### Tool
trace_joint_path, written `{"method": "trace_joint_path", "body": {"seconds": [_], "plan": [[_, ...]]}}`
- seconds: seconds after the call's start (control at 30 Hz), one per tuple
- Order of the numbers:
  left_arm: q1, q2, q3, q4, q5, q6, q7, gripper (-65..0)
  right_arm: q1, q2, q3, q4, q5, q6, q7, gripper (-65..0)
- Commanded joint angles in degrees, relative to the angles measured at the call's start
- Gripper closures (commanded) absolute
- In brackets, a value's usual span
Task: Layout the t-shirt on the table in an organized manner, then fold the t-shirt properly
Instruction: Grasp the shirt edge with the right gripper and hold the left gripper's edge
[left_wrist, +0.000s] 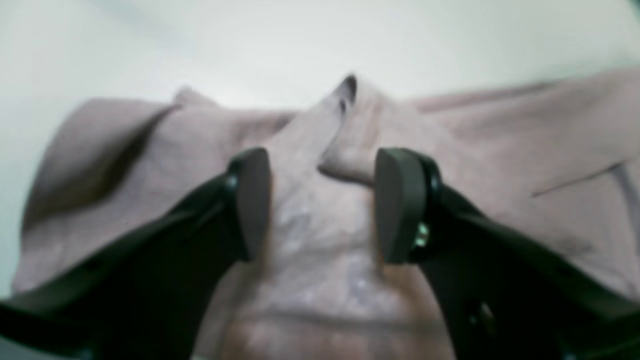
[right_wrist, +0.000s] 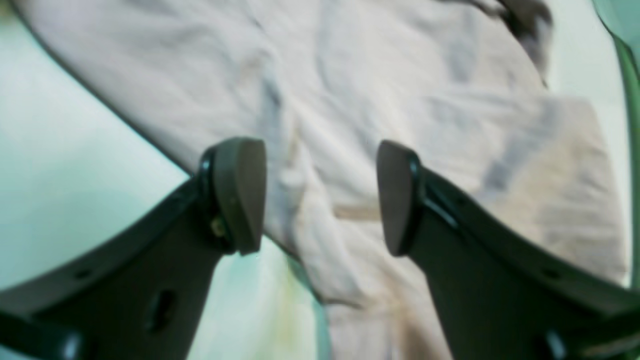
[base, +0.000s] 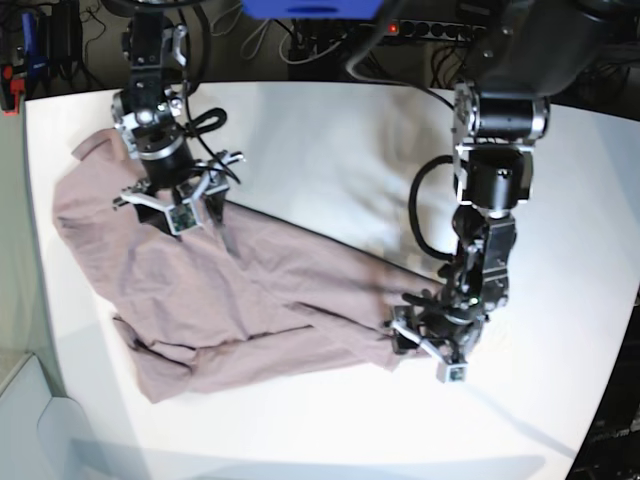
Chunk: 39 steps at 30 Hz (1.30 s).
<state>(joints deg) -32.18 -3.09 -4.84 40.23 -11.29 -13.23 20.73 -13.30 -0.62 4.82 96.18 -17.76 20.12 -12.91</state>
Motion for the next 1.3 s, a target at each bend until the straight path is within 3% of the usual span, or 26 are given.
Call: {"method": "trace_joint_path", "body": {"seconds": [0.0,0.2,0.57,0.83,0.97,1.1,1.27], "plan": [[-3.1,0.3,0.7,-0.4,-0.7,-0.4,-2.4,-32.9,0.2,0.1,0.3,1.3,0.3,-0.2,1.4,-35.9],[-3.2,0.4,3.6,-2.5,-0.4,-0.2,-6.4,-32.9,0.0,0.1,3.2,1.3,0.3,-0.2,1.4,-35.9],[-4.7,0.3,3.9,-9.2,-0.4,0.0,-6.4,-32.9,-0.9,0.1,4.3,1.3,0.3,-0.2,1.4,-35.9],[1.8,-0.2,3.7,-6.5,-0.9,0.0,-5.7,-32.8,-0.4,0.1,4.3,1.4,0.3,-0.2,1.4,-35.9],[8.1,-1.9,3.4,5.3,-1.0,0.0,2.9,-32.8,-0.1,0.1,4.3,1.4,0.3,-0.2,1.5,-35.9],[14.8,-1.6,-2.2,21.1,-0.7,0.0,10.3,-32.8,1.1,0.1,4.3,1.3,0.4,-0.2,1.5,-35.9],[17.9,-1.8,-4.8,30.7,-0.9,0.0,15.1,-32.8,1.4,0.1,4.3,1.3,0.4,-0.2,1.6,-35.9]]}}
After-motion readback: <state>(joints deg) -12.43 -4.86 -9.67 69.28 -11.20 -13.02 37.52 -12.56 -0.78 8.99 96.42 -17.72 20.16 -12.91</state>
